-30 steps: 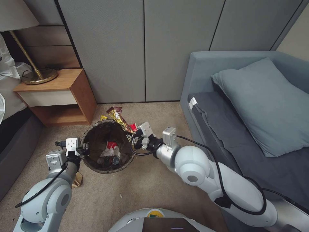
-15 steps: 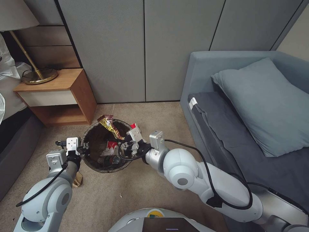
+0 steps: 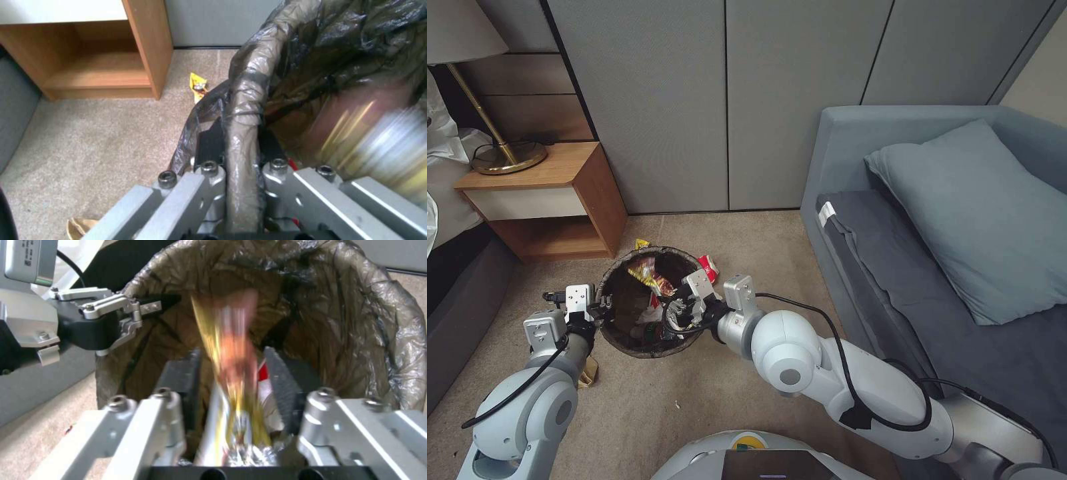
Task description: Pick up the trash bin, then pick up the garbage from the floor and place it into the trash bin.
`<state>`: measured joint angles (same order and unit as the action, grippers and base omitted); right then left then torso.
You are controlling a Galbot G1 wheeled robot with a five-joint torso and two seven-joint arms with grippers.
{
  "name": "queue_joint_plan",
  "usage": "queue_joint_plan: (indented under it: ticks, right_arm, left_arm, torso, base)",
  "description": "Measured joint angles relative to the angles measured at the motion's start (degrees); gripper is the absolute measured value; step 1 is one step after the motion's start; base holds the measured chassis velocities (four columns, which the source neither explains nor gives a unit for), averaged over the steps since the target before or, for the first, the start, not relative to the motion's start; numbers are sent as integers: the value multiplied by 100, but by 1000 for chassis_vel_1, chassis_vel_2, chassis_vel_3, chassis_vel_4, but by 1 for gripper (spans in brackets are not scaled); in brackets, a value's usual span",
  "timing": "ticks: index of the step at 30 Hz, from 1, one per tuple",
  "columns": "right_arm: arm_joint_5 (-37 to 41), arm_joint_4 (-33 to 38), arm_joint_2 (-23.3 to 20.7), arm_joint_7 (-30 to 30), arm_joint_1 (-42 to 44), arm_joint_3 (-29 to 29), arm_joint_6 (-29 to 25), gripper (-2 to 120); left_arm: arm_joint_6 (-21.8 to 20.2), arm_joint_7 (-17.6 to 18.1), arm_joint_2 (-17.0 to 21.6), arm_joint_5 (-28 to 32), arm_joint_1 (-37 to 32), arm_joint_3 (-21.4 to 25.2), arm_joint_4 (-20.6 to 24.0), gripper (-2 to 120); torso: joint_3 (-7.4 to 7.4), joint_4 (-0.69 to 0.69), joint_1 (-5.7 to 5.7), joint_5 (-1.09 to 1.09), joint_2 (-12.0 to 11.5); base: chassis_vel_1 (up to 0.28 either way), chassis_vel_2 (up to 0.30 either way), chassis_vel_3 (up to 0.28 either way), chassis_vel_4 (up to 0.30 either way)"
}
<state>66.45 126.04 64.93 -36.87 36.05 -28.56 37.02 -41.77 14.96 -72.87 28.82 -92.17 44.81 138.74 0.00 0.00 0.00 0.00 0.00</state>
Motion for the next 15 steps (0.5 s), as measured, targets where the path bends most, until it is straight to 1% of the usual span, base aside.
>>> queue_joint_plan:
  ticks: [2,3,4,5,7,8,9,10,11,12,13,14,15]
  right_arm:
    - [-13,0,4,0,-2,-2,0,46]
    - [-26,1,0,1,-3,-2,0,53]
    - [-26,1,0,1,-3,-2,0,53]
    - [-48,1,-4,5,-3,-2,0,56]
    - [-195,-31,-13,45,4,3,0,68]
    - [-195,-31,-13,45,4,3,0,68]
    - [-249,-49,-8,61,12,13,-1,72]
    - [-272,-53,2,64,16,20,-4,79]
    - [-272,-53,2,64,16,20,-4,79]
    - [-276,-53,8,65,16,27,-5,82]
    - [-276,-29,16,65,4,60,-7,89]
    - [-276,-29,16,65,4,60,-7,89]
    - [-274,-4,18,66,-6,87,-9,92]
  left_arm:
    - [0,0,0,-1,-1,0,2,3]
    - [0,0,1,-2,-1,0,2,3]
    - [0,0,1,-2,-1,0,2,3]
    - [0,1,1,-3,-2,-3,2,3]
    - [1,1,1,-4,-8,-8,6,3]
    - [1,1,1,-4,-8,-8,6,3]
    - [1,1,2,-4,-9,-8,9,3]
    - [2,0,5,-4,-8,-8,10,3]
    - [2,0,5,-4,-8,-8,10,3]
    - [2,-1,6,-4,-7,-8,10,3]
    - [2,-1,7,-4,-4,-8,10,3]
    - [2,-1,7,-4,-4,-8,10,3]
    - [2,-1,7,-4,-3,-8,10,3]
  torso:
    - [0,0,0,0,0]
    - [0,0,0,0,0]
    - [0,0,0,0,0]
    - [0,0,0,0,0]
    - [0,0,0,0,0]
    - [0,0,0,0,0]
    - [0,0,0,0,0]
    - [0,0,0,1,0]
    - [0,0,0,1,0]
    - [0,0,0,0,0]
    - [0,0,0,1,0]
    - [0,0,0,1,0]
    - [0,0,0,1,0]
  base:
    - [0,0,0,0]
    - [0,0,0,0]
    - [0,0,0,0]
    - [0,0,0,0]
    - [0,0,0,0]
    - [0,0,0,0]
    - [0,0,0,0]
    - [0,0,0,0]
    - [0,0,0,0]
    - [0,0,0,0]
    - [0,0,0,0]
    - [0,0,0,0]
    - [0,0,0,0]
